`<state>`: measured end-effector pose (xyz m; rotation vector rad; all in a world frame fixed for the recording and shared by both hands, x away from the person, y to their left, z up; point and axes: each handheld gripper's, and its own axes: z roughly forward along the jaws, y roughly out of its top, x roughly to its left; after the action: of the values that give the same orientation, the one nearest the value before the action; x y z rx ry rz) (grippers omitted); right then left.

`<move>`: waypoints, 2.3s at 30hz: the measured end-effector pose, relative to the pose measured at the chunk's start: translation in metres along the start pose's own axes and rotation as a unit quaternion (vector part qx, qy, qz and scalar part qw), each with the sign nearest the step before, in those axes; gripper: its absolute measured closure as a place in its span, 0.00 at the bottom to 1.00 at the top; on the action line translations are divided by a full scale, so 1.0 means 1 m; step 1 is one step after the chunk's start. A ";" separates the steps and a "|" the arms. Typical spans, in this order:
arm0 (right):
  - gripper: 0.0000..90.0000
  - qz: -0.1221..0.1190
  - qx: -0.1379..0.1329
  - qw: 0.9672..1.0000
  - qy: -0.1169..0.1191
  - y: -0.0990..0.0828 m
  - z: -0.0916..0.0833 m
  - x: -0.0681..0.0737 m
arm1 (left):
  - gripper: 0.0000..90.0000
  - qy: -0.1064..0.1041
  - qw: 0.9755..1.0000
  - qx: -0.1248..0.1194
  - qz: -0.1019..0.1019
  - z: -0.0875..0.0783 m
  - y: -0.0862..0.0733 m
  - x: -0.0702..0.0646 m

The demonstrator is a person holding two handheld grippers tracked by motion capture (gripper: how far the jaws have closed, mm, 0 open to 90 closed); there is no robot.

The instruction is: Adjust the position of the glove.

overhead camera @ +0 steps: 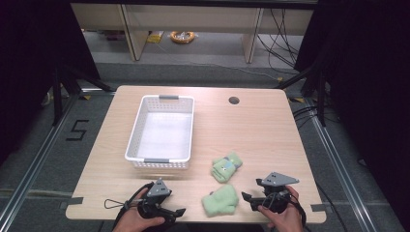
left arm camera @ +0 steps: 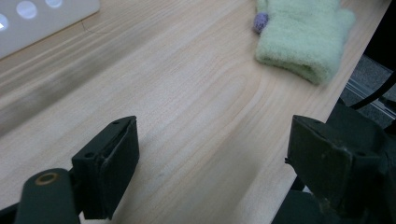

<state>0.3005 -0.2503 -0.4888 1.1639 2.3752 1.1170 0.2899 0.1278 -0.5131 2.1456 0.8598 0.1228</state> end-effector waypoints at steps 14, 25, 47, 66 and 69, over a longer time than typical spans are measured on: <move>0.32 -0.008 -0.003 1.000 0.002 0.000 0.000 0.001 | 0.18 0.004 1.000 0.005 0.005 0.000 0.000 0.001; 0.36 -0.017 -0.002 1.000 0.017 0.001 0.001 0.004 | 0.18 0.000 1.000 -0.003 -0.003 0.001 0.000 -0.001; 0.55 -0.053 0.008 0.996 0.065 0.013 0.019 0.030 | 0.25 -0.051 0.998 -0.024 -0.005 0.025 0.021 -0.027; 0.73 -0.029 0.046 0.996 0.069 0.017 0.043 0.028 | 0.62 -0.059 0.998 -0.007 0.037 0.061 0.047 -0.036; 0.78 -0.021 0.044 0.996 0.072 0.016 0.043 0.029 | 0.69 -0.051 0.997 -0.002 0.054 0.061 0.049 -0.038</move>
<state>0.3136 -0.2003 -0.5030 1.0891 2.5688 1.1277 0.3091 0.0436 -0.5119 2.1744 0.6840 0.0686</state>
